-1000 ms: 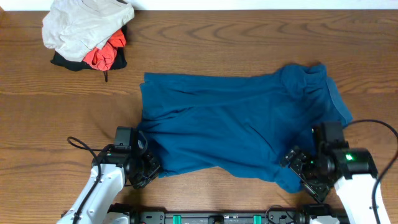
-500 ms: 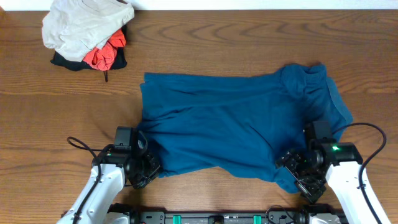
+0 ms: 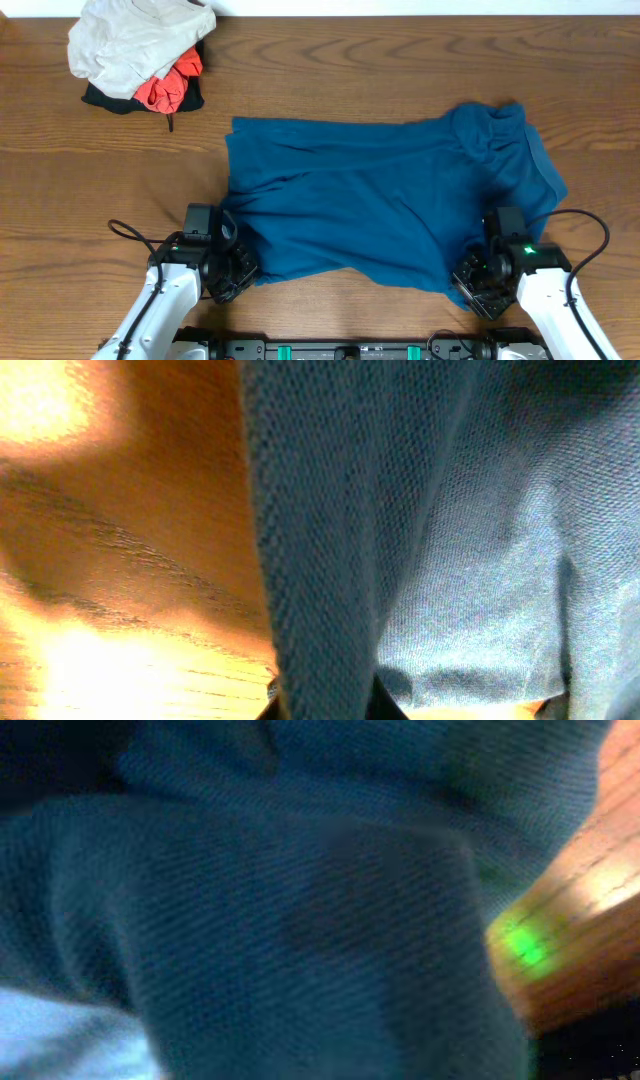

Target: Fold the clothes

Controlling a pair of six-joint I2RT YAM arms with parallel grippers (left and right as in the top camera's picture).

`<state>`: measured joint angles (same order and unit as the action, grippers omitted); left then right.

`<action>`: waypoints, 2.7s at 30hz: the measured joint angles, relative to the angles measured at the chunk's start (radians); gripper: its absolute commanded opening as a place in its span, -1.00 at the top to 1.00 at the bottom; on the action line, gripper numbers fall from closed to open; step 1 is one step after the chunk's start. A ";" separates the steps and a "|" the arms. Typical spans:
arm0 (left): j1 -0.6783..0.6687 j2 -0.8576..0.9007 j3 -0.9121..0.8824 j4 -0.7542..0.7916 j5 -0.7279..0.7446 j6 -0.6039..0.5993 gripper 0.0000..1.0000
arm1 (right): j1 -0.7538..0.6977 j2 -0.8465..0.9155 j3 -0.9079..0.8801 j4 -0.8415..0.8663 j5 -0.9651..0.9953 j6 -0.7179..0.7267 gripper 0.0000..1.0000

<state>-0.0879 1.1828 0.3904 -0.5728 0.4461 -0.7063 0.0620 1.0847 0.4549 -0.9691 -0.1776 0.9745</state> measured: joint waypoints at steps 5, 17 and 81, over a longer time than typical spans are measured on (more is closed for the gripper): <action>0.000 0.000 0.000 0.000 0.001 0.008 0.88 | 0.000 0.000 0.000 0.021 0.003 -0.003 0.98; 0.000 -0.048 0.127 -0.186 -0.011 0.105 0.88 | 0.000 0.001 0.247 -0.119 0.080 -0.119 0.98; -0.013 -0.105 1.493 -0.693 -0.319 0.345 0.88 | 0.001 0.171 1.681 -0.504 0.403 -0.689 0.97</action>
<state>-0.1013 1.0779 1.8832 -1.2659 0.1268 -0.3611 0.0631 1.2556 2.1361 -1.4731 0.2253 0.2855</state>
